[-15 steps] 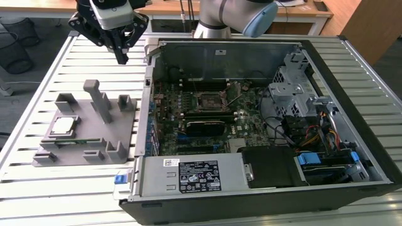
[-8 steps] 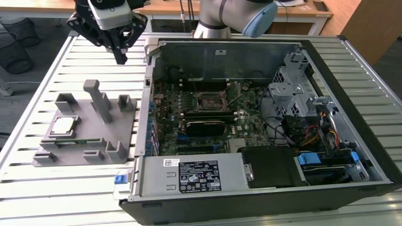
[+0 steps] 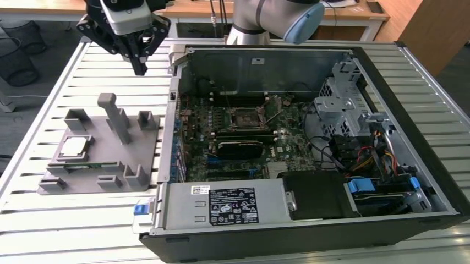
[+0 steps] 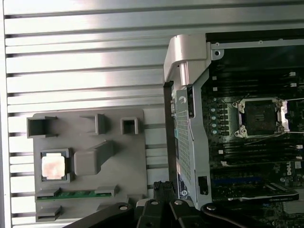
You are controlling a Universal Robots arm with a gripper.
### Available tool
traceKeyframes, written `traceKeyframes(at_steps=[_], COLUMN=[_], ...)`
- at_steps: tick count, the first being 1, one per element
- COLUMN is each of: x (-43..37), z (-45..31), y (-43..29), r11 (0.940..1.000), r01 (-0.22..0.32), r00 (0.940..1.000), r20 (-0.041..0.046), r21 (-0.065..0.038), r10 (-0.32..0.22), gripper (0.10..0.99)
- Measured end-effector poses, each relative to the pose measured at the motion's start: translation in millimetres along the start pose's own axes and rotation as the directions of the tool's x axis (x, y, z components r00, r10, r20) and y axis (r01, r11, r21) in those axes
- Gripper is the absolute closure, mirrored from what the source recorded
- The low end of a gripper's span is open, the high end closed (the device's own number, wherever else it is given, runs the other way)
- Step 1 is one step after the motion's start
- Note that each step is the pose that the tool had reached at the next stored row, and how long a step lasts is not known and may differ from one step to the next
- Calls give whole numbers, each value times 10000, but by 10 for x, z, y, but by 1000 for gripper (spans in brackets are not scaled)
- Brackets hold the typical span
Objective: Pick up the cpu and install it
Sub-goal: 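Reach for the cpu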
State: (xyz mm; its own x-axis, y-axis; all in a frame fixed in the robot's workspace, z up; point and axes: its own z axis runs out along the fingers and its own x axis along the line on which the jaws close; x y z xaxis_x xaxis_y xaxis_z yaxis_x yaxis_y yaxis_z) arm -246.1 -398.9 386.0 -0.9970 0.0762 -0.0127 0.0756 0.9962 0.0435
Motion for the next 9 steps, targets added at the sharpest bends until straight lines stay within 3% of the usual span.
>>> traceKeyframes(at_steps=[9], x=[31], z=[3], y=[-2], r11=[10000], r01=[0], r00=[10000], r20=[-6], r21=[1], r10=[0], gripper=[980])
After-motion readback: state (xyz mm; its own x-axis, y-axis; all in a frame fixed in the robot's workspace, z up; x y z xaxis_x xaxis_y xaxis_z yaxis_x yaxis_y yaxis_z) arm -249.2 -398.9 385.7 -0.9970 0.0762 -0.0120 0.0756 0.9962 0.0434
